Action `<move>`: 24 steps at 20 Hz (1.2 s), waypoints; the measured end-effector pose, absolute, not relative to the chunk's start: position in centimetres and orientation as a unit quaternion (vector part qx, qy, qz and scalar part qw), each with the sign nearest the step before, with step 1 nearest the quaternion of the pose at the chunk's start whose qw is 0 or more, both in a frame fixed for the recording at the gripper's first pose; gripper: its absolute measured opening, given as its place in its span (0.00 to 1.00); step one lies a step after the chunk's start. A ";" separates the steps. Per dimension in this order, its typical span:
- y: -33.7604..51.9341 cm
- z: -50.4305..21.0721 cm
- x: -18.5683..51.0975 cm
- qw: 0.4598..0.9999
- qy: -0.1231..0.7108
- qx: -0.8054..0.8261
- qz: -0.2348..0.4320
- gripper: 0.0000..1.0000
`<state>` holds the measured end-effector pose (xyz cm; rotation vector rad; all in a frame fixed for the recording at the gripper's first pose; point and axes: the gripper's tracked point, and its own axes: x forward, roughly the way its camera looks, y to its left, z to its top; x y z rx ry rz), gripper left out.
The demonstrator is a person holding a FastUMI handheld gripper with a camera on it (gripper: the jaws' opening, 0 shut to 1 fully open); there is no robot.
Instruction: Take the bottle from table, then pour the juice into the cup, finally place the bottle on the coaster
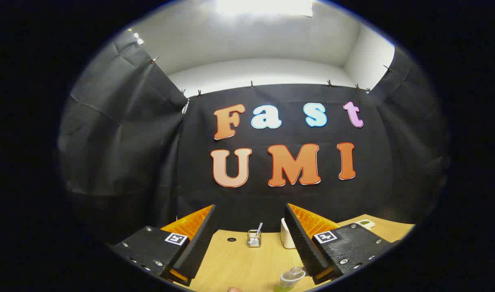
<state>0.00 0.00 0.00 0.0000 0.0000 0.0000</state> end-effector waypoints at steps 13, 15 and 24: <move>3.6 0.4 -1.3 0.999 -0.002 -0.027 0.020 0.98; 3.9 0.3 -1.4 0.999 -0.001 -0.025 0.025 0.98; 1.1 -0.2 -1.3 0.999 0.020 -0.030 -0.013 0.98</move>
